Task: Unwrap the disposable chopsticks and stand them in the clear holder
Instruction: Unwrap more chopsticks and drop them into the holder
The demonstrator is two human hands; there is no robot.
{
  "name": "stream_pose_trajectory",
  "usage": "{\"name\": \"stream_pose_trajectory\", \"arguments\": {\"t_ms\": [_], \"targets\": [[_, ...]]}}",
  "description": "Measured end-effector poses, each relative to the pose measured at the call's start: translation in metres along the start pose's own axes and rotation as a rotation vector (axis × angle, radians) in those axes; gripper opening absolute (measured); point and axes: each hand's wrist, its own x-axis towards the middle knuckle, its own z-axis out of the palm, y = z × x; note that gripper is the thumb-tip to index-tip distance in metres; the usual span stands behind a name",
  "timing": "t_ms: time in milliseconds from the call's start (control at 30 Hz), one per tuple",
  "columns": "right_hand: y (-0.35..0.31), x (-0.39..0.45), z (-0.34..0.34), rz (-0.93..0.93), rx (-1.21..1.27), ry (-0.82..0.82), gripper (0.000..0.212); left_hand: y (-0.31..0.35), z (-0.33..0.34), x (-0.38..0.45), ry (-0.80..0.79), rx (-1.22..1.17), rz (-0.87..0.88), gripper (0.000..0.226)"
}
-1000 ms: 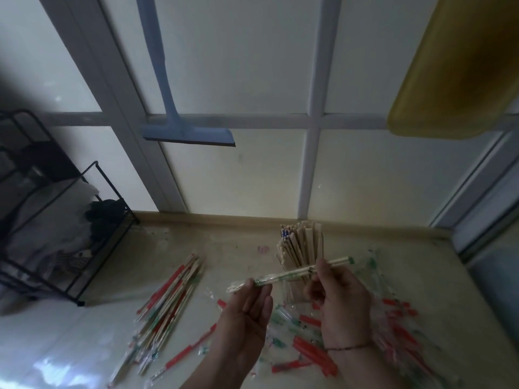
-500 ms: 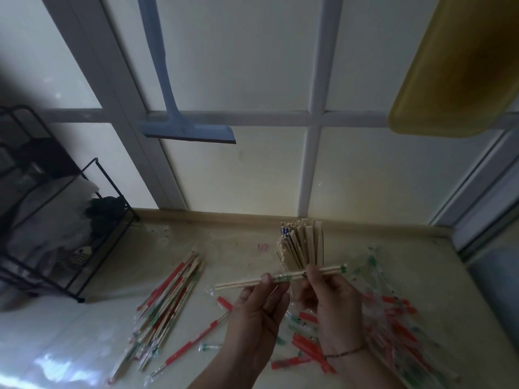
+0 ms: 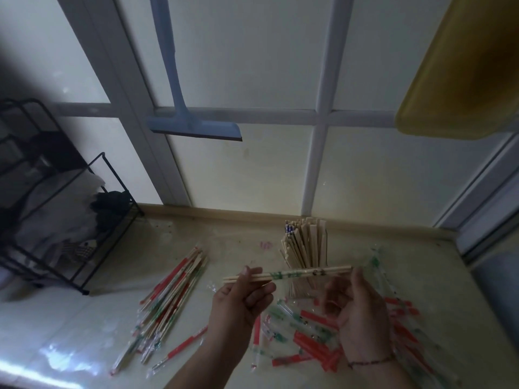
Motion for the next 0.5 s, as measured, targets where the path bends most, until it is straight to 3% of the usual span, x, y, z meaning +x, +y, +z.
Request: {"name": "stream_pose_trajectory", "arguments": {"t_ms": [133, 200, 233, 333, 500], "targets": [[-0.004, 0.01, -0.018, -0.044, -0.048, -0.019, 0.049, 0.008, -0.014, 0.008, -0.002, -0.017, -0.051, 0.028], [-0.003, 0.015, -0.03, -0.056, -0.07, -0.001, 0.041, 0.009, -0.019, 0.011, 0.011, -0.034, -0.077, 0.027], [-0.005, 0.016, -0.036, -0.07, -0.054, 0.036, 0.034, 0.009, -0.022, 0.013, 0.024, -0.041, -0.083, 0.028], [-0.009, 0.027, -0.059, -0.071, -0.018, 0.218, 0.041, 0.011, -0.032, 0.018, 0.067, -0.047, -0.082, 0.03], [-0.017, 0.031, -0.122, -0.04, -0.001, 0.349, 0.034, 0.021, -0.047, 0.027, 0.122, -0.041, -0.054, 0.029]]}}
